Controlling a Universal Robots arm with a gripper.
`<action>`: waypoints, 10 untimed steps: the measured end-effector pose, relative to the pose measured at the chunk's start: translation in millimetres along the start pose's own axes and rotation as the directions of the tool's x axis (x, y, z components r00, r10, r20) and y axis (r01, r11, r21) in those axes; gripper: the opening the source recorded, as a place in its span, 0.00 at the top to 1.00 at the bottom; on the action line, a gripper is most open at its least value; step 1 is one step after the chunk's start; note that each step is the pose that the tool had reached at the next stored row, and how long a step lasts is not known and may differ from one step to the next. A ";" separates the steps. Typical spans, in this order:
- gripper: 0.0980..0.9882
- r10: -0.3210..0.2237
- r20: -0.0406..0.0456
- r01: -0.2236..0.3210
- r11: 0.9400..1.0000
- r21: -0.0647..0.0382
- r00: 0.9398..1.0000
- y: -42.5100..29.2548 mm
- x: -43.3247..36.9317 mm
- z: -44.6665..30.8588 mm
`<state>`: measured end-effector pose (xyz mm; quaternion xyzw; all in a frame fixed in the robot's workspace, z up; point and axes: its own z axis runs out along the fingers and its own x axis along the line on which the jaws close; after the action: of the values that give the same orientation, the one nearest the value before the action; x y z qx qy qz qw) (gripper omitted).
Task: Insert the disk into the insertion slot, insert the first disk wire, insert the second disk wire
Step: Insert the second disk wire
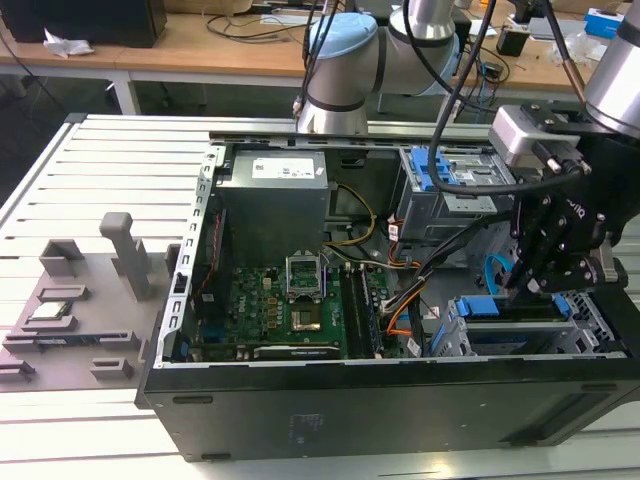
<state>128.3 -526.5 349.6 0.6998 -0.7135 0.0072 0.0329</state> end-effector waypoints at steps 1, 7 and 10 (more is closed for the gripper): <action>0.85 0.000 0.000 0.000 1.000 0.000 1.000 0.1 0.1 -3.3; 0.94 0.000 0.000 0.000 1.000 0.000 1.000 1.1 -1.9 -27.9; 0.99 0.000 0.000 0.000 1.000 0.000 1.000 1.5 -1.7 -39.3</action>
<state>128.3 -522.6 388.7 0.6999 -0.7135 0.0072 0.0328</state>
